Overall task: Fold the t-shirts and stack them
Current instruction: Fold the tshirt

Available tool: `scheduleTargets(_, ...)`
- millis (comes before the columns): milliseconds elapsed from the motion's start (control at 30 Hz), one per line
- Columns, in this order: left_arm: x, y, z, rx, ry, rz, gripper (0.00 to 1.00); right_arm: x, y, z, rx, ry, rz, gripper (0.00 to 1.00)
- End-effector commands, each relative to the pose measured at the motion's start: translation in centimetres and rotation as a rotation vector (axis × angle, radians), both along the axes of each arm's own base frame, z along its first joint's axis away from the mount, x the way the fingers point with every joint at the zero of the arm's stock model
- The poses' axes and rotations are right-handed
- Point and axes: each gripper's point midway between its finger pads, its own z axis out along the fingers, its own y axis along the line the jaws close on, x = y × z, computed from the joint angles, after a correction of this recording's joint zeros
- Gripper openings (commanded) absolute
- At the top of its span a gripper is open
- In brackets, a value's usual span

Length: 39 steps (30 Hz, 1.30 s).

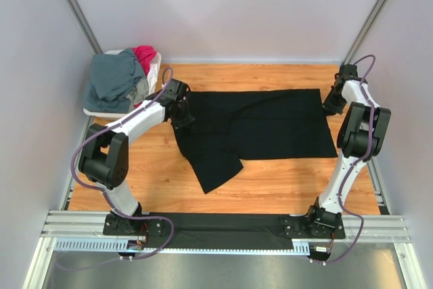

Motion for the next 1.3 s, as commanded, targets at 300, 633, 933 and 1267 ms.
scheduleTargets(300, 0.7, 0.5, 3.7, -0.020, -0.092, 0.007, 0.00, -0.2, -1.5, 5.4, -0.092, -0.050, 0.003, 0.00)
scheduleTargets(633, -1.2, 0.4, 0.8, -0.030, -0.011, -0.002, 0.00, -1.8, -2.0, 2.6, -0.114, 0.059, -0.006, 0.00)
scheduleTargets(933, -1.5, 0.5, -1.6, -0.013, 0.039, -0.005, 0.00, -0.9, -1.1, 0.2, -0.048, 0.075, 0.027, 0.11)
scheduleTargets(1267, -2.1, 1.6, 1.7, 0.034, -0.025, -0.053, 0.61, -1.3, 0.2, 4.6, -0.015, -0.043, 0.017, 0.52)
